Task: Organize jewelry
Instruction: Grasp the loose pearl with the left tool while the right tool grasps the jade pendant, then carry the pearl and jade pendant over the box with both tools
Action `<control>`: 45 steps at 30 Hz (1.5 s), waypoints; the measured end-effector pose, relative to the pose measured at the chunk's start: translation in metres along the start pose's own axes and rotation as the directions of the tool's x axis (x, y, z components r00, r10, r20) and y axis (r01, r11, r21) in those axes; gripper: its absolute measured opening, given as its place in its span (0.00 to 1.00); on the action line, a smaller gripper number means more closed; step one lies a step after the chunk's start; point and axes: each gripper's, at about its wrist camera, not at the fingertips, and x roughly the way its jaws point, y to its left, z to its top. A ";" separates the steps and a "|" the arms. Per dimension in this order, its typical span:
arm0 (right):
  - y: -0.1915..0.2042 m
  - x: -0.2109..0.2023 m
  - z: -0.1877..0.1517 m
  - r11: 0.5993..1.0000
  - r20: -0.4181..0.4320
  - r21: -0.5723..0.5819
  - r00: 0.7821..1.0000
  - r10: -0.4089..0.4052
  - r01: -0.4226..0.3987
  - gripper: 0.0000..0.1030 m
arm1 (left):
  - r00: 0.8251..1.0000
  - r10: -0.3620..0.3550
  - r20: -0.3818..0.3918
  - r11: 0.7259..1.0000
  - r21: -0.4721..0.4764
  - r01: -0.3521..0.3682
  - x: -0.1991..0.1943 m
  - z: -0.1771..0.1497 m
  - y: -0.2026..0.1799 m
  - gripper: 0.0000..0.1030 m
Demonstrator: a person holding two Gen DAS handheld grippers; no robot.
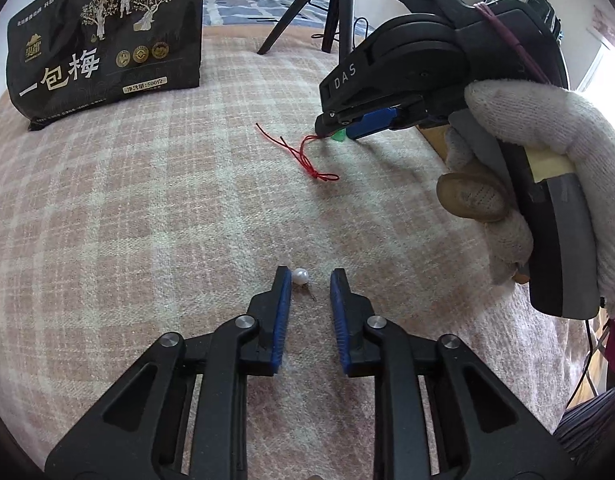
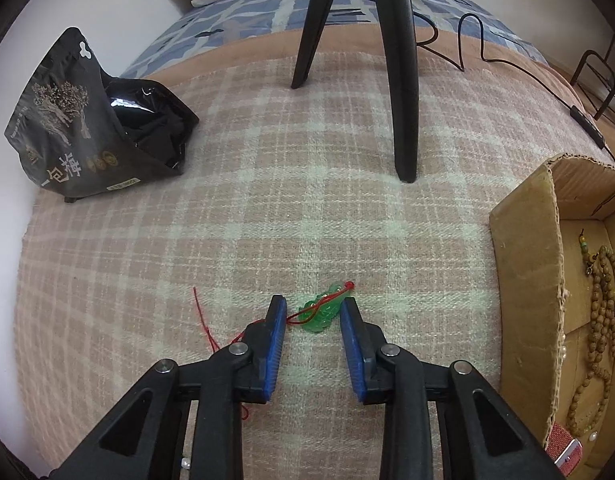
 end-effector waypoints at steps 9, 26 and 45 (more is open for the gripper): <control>0.005 0.006 0.005 0.999 0.022 -0.031 1.000 0.010 -0.010 0.18 | 1.000 0.013 0.010 1.000 -0.003 -0.013 0.000 -0.002 0.004 0.07; 0.012 -0.058 -0.019 0.994 0.123 -0.087 0.989 0.083 -0.073 0.17 | 0.996 0.047 0.070 0.999 -0.011 -0.046 -0.042 -0.001 -0.003 0.06; -0.008 -0.176 -0.053 0.986 0.252 -0.155 0.962 0.102 -0.064 0.17 | 0.987 0.023 0.159 0.998 0.053 -0.031 -0.114 0.001 -0.063 0.06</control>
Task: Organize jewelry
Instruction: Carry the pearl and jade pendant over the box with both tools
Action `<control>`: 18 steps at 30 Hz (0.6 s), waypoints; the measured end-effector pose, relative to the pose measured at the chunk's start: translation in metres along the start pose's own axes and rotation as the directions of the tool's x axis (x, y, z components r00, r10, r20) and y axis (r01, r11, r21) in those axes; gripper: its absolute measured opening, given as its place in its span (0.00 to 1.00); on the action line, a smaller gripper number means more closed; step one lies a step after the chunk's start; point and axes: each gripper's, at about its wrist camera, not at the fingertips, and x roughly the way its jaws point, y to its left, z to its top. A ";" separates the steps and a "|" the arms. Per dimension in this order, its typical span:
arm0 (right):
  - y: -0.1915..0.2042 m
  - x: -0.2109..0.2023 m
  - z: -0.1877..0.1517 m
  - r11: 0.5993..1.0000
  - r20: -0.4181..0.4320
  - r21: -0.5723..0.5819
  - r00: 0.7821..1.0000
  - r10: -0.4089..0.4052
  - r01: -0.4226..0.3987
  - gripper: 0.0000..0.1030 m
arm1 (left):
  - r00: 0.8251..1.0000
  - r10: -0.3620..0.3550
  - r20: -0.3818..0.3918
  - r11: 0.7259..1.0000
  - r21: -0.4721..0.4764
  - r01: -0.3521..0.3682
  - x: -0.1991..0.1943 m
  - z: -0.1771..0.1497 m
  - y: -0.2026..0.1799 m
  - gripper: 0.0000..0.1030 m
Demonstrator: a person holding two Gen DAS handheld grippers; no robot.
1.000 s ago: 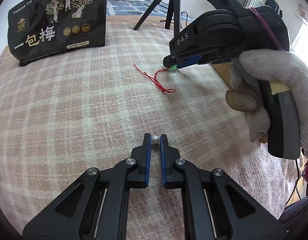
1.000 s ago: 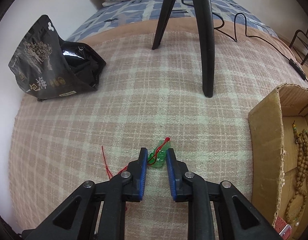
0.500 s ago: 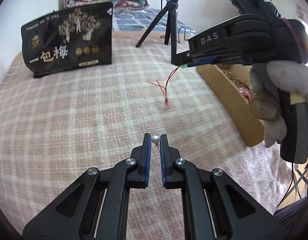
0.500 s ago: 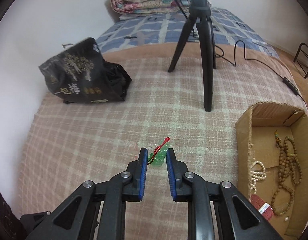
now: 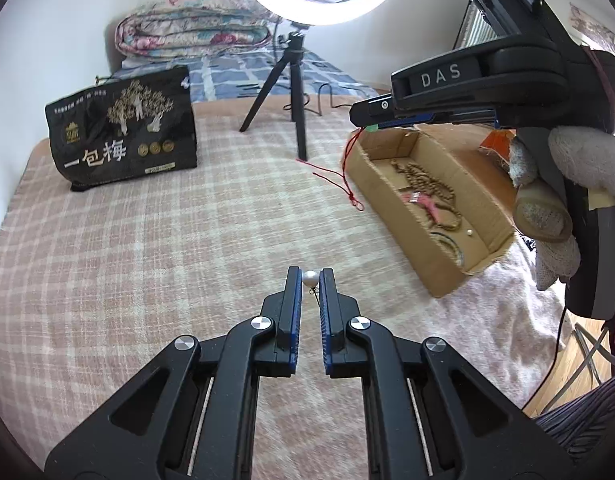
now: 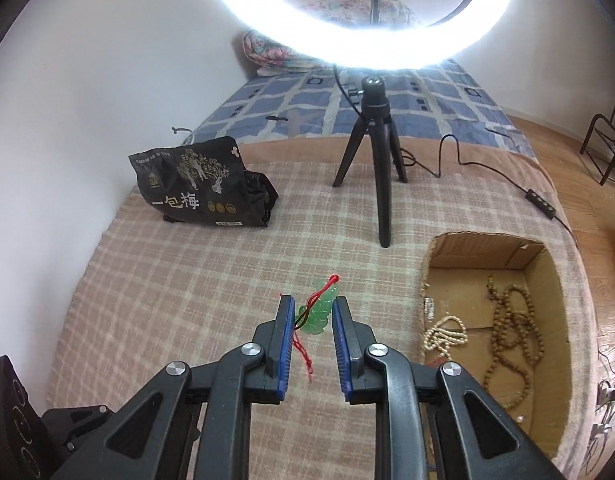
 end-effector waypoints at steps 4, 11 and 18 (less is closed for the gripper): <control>-0.007 -0.023 -0.007 1.000 0.023 -0.016 1.000 -0.017 0.018 0.17 | 1.000 -0.012 0.017 1.000 0.020 0.012 -0.011 0.001 -0.017 0.06; -0.029 -0.057 -0.019 0.999 0.051 -0.013 0.998 -0.033 0.034 0.17 | 0.999 -0.040 0.033 0.997 0.065 0.038 -0.020 0.004 -0.052 0.06; -0.059 -0.080 -0.028 0.998 0.067 -0.008 0.995 -0.069 0.070 0.17 | 0.997 -0.074 0.028 0.992 0.103 0.071 -0.013 0.007 -0.089 0.06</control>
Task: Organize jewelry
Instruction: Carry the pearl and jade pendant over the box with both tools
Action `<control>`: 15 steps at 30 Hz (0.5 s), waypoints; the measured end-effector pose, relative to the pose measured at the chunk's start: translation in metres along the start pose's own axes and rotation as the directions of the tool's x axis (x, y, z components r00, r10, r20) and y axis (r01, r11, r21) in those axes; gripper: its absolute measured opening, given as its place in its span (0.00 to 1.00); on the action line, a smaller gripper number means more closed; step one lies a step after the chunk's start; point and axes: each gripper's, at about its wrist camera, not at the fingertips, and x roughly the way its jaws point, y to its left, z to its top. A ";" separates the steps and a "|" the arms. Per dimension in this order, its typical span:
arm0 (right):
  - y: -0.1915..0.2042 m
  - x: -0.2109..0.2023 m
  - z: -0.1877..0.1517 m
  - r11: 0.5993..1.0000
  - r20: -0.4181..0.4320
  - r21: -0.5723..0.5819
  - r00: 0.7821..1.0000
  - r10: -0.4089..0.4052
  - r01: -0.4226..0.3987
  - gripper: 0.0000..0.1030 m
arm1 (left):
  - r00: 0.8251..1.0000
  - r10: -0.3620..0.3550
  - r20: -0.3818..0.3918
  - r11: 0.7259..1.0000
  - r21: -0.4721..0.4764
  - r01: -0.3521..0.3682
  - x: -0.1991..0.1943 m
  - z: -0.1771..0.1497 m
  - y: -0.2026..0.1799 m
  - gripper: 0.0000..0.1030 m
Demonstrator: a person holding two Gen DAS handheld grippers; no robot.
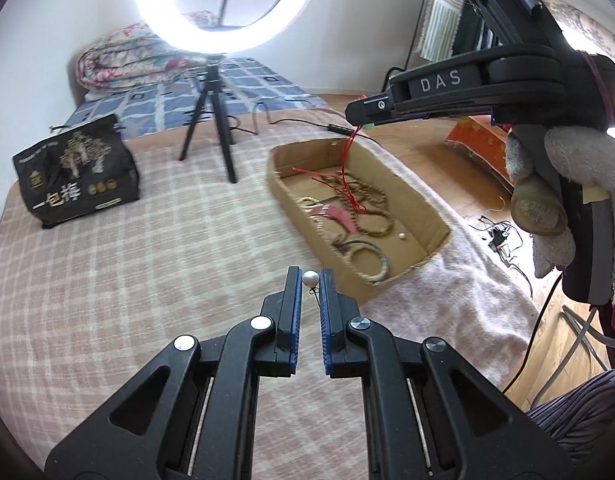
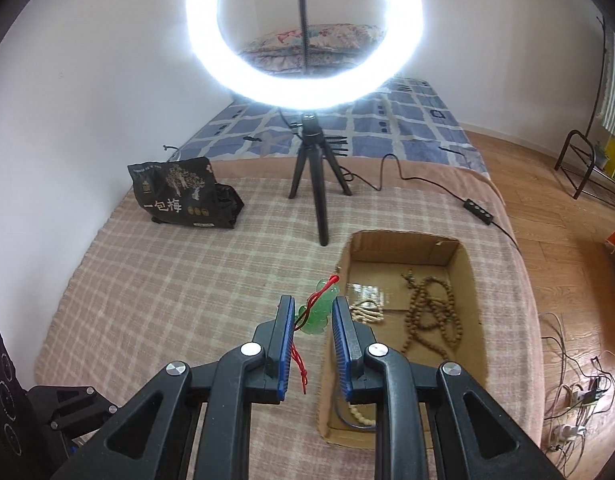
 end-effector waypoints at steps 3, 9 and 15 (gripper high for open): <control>-0.018 -0.006 -0.003 1.000 0.007 0.018 1.000 -0.009 0.009 0.17 | 1.000 -0.017 -0.006 1.000 0.017 0.017 0.010 0.004 -0.017 0.06; -0.052 -0.006 -0.007 0.999 0.008 0.049 1.000 -0.021 0.021 0.17 | 0.999 -0.038 -0.024 0.999 0.029 0.038 0.032 0.011 -0.039 0.06; -0.079 0.005 -0.008 0.996 0.006 0.085 1.000 -0.012 0.012 0.17 | 0.998 -0.042 -0.037 0.998 0.041 0.044 0.055 0.021 -0.053 0.06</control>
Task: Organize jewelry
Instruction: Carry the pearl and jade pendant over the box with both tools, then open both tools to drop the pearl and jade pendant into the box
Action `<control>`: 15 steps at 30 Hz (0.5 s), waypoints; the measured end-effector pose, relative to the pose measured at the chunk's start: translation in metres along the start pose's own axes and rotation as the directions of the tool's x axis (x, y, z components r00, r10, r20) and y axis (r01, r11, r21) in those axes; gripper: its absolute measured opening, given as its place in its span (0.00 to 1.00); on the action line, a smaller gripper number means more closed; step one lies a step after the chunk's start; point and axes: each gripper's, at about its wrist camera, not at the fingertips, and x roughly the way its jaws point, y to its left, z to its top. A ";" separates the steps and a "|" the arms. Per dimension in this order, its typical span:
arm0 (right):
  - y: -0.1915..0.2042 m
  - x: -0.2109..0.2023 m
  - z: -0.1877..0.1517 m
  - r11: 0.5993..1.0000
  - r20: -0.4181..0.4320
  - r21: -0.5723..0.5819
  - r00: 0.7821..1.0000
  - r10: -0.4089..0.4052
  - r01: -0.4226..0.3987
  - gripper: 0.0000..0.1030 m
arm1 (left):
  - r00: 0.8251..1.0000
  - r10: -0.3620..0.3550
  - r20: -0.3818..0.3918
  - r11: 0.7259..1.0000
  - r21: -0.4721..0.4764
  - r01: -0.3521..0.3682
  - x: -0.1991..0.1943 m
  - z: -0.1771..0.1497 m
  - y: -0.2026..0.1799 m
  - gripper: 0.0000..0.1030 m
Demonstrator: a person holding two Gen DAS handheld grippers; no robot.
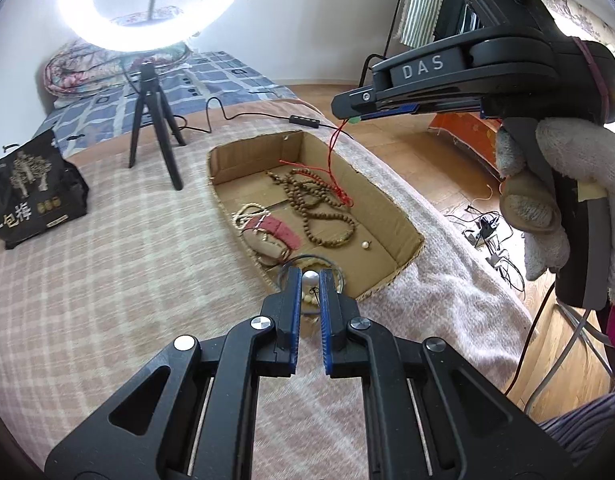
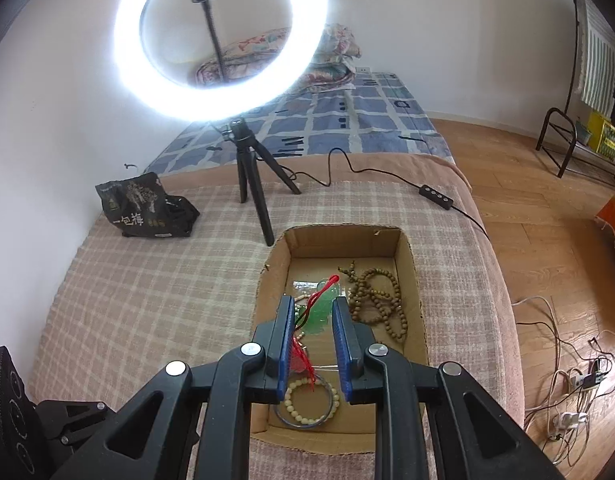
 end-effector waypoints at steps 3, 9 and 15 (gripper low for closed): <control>-0.010 0.009 0.000 1.000 -0.007 0.012 1.000 0.004 -0.004 0.17 | 1.000 0.000 -0.008 1.000 0.004 0.000 0.012 0.005 -0.004 0.06; -0.022 0.028 0.005 1.000 -0.021 0.022 1.000 0.015 -0.015 0.17 | 1.000 0.000 -0.018 1.000 -0.002 0.000 0.032 0.012 -0.008 0.06; -0.025 0.045 0.009 1.000 -0.035 0.022 0.999 0.021 -0.021 0.17 | 0.999 0.003 -0.036 1.000 -0.011 -0.004 0.050 0.017 -0.005 0.06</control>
